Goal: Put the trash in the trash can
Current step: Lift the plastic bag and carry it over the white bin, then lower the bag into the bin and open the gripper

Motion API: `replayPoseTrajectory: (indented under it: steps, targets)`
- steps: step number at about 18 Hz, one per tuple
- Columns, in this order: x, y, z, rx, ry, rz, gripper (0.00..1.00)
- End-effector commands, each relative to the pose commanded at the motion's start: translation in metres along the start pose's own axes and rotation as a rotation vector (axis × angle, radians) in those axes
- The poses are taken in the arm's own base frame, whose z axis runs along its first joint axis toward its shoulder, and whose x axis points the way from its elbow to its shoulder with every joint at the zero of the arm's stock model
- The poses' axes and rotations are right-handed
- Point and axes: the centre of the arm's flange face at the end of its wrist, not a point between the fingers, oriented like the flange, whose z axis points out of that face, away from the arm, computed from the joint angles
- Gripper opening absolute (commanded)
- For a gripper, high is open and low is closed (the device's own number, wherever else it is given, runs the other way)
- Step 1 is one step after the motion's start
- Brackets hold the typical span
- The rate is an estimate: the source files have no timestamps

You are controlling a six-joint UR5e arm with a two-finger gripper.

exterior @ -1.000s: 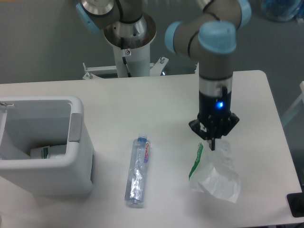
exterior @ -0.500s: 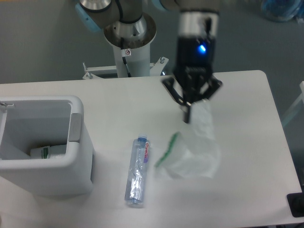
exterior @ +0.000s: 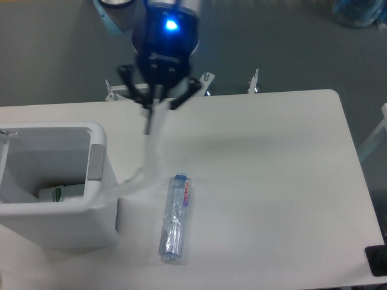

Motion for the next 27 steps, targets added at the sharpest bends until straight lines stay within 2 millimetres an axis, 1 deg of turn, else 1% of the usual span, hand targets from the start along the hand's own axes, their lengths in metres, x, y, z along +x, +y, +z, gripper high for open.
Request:
replayPoseTrajectory:
  steps: [2,3,5,7,9,12,16,19,21,23,24,27]
  targets:
    - [0.021,0.004,0.006,-0.013,0.032,0.012,0.07]
    - [0.028,0.003,0.003,-0.008,0.038,0.015,0.07]
    - [0.044,0.004,0.005,-0.013,0.06,0.019,0.07]
    - [0.053,0.006,0.007,-0.02,0.075,0.003,0.07]
    - [0.059,0.017,0.013,-0.042,0.087,0.001,0.07]
    - [0.06,0.037,0.022,-0.074,0.095,-0.007,0.07]
    - [0.058,0.05,0.03,-0.1,0.1,-0.02,0.07]
    - [0.057,0.062,0.041,-0.129,0.105,-0.016,0.07]
    - [0.053,0.069,0.058,-0.157,0.113,-0.021,0.07]
    - [0.052,0.074,0.07,-0.177,0.121,-0.027,0.07]
    - [0.051,0.076,0.074,-0.183,0.123,-0.029,0.07]
    - [0.055,0.078,0.077,-0.19,0.131,-0.025,0.07]
